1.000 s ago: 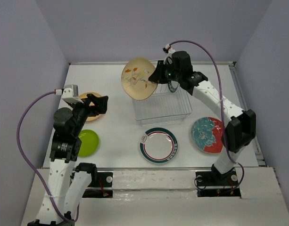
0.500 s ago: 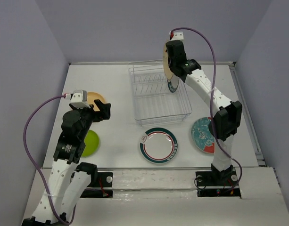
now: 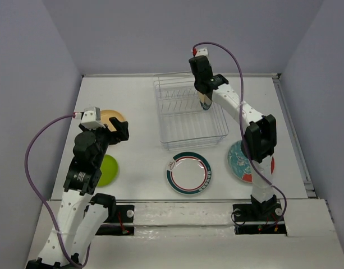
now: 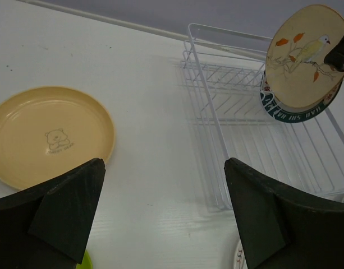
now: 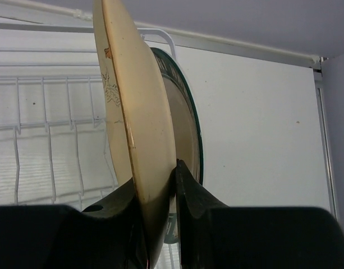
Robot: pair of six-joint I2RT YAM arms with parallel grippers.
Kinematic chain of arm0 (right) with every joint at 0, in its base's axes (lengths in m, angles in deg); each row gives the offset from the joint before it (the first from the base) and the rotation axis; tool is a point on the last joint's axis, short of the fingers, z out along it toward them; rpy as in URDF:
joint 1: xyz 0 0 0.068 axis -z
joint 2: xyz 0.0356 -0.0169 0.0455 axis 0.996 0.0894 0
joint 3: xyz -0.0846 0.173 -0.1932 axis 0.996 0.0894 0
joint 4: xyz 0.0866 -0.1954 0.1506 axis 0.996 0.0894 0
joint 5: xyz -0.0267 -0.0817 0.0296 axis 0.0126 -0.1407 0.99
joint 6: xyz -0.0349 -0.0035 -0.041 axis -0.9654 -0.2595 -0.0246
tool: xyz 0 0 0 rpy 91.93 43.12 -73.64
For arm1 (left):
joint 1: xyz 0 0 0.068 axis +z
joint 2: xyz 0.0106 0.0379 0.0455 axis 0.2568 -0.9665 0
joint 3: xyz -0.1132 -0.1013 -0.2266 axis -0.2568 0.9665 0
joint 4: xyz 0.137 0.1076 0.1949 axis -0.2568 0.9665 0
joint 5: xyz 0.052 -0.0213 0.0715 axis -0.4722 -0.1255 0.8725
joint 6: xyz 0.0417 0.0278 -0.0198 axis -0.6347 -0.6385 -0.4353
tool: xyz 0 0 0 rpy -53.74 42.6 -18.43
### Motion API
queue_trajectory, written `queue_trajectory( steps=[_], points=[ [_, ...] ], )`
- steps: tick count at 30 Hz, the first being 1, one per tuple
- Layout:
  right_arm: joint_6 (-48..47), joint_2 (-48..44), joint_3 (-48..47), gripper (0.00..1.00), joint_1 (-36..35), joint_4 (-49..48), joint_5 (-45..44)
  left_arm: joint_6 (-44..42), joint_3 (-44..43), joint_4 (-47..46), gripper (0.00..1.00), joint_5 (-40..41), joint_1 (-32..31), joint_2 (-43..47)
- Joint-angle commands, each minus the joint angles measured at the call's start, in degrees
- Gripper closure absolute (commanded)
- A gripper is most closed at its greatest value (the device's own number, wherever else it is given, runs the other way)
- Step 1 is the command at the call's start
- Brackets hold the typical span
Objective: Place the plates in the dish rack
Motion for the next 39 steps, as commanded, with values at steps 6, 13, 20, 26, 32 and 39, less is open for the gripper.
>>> queue_trajectory(
  steps=[6, 13, 20, 26, 32, 39],
  points=[
    [5.17, -3.3, 3.27, 0.92, 0.1, -6.77, 1.54, 1.35, -1.93, 1.92, 0.01, 9.36, 2.49, -6.02],
    [4.91, -4.09, 1.34, 0.53, 0.1, -6.77, 3.74, 3.01, -2.37, 2.89, 0.01, 11.21, 6.0, -9.36],
    [2.98, -7.69, -2.61, 0.27, 0.1, -6.77, 8.83, 4.59, -2.99, 3.33, 0.01, 9.72, 11.01, -14.02],
    [4.37, -17.52, 4.22, 0.24, 0.1, -8.0, 20.86, 8.02, -2.81, 2.45, 0.02, 7.78, 16.46, -16.48],
    [7.19, -31.15, 22.16, 0.25, 0.1, -18.55, 35.37, 14.78, -2.55, -1.5, 0.02, 5.94, 23.66, -23.33],
    [7.19, -35.64, 24.01, 0.25, 0.1, -19.52, 40.39, 20.24, -4.12, -6.33, 0.07, 4.96, 29.56, -36.59]
  ],
)
